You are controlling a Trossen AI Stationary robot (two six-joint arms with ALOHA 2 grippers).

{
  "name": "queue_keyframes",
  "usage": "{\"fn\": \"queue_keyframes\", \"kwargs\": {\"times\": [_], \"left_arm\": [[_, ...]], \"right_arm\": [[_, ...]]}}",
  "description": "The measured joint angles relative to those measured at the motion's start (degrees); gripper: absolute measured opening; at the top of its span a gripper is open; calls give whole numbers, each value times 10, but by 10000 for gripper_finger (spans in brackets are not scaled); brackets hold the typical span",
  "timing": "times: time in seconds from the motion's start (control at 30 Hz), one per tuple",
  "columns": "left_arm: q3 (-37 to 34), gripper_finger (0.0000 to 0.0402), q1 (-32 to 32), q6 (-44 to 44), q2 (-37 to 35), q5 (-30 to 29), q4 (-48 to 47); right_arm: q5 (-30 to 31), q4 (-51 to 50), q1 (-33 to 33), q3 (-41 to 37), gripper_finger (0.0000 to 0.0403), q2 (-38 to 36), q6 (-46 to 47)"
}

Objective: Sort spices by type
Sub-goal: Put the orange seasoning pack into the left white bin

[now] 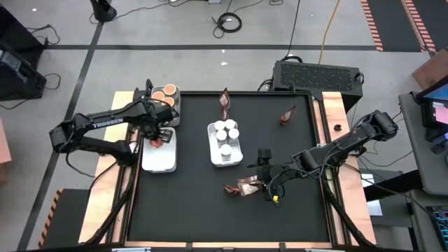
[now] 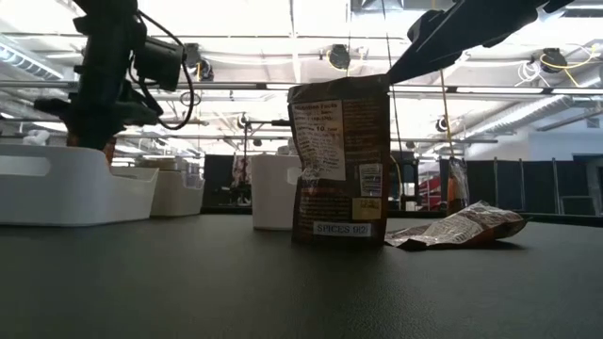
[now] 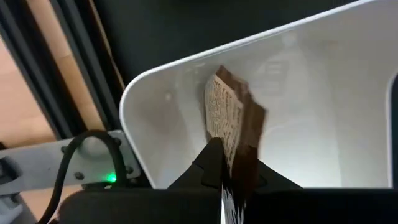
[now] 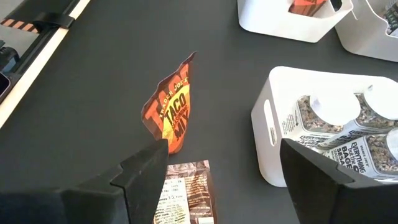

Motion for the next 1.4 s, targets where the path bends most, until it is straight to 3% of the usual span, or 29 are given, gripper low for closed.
{"fn": "queue_keyframes", "kwargs": {"times": [0.27, 0.47, 0.73, 0.9, 1.1, 1.27, 1.4], "left_arm": [[0, 50, 0, 10, 0, 0, 8], [20, 115, 0, 28, 0, 2, 7], [112, 216, 0, 41, 0, 7, -24], [194, 260, -6, 38, 0, 37, -64], [279, 274, -69, 5, 0, 48, -12], [292, 274, -182, -21, 2, 57, 143], [292, 274, -293, 13, 37, 56, 270]], "right_arm": [[0, 0, 0, 0, 265, 0, 0], [0, 0, 0, 0, 265, 0, 0], [0, 1, 0, 0, 265, 0, 3], [0, 3, 0, 0, 265, 0, 3], [0, 8, 0, 0, 265, 0, 3], [0, 8, 0, 0, 265, 0, 3], [0, 7, 0, 0, 265, 0, 3]]}}
